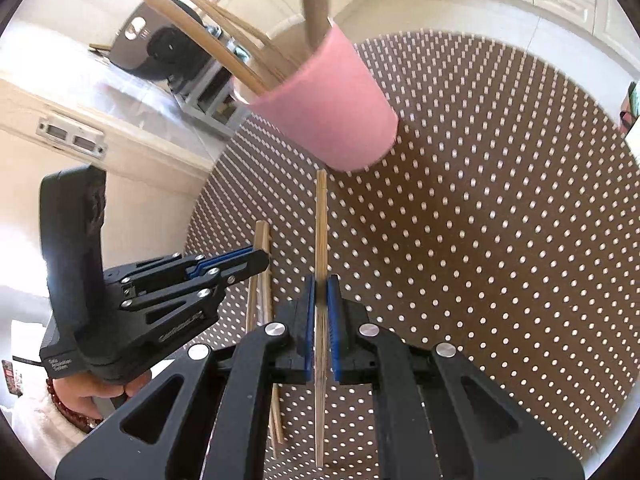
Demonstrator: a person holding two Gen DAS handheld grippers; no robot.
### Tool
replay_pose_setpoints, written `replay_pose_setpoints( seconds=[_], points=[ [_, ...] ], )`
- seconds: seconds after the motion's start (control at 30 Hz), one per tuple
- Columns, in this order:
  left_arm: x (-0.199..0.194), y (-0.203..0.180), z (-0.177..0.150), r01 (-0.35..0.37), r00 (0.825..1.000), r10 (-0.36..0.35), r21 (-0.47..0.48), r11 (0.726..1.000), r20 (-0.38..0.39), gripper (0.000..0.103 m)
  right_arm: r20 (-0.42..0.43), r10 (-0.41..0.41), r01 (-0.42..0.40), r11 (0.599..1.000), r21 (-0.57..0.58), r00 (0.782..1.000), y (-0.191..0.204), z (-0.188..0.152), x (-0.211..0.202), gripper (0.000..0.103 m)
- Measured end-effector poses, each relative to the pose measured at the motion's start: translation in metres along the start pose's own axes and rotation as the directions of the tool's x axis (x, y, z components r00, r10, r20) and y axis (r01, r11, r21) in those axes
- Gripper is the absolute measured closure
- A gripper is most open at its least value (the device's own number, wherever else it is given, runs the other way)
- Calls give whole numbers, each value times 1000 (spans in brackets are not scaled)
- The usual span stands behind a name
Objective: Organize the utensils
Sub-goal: 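Lift both held chopsticks up over the pink cup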
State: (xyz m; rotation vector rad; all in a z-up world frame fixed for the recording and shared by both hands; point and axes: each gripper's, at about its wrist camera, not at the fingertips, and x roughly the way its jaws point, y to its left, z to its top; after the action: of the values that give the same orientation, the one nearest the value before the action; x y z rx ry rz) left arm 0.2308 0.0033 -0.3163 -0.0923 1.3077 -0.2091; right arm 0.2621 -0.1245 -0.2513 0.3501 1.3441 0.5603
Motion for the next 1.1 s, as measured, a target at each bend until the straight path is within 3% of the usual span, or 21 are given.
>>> replay_pose_setpoints(
  seconds=[0.2,0.5,0.8,1.1],
  points=[
    [-60,1,-8,33,990,-35,15,999,138,97,100,-11,15,999,-43,995,23,0,-32,98],
    [-136,6,-12,78,950,-81,22,997,302,97,229,-22,50,992,-116,973,62,2,-80,98],
    [-196,0,2,107,884,-107,26,994,455,97,375,-32,114,974,-198,926,99,18,-134,98],
    [-234,-9,40,97,809,-89,18,995,581,97,514,-96,246,941,-232,852,106,41,-173,98]
  ],
)
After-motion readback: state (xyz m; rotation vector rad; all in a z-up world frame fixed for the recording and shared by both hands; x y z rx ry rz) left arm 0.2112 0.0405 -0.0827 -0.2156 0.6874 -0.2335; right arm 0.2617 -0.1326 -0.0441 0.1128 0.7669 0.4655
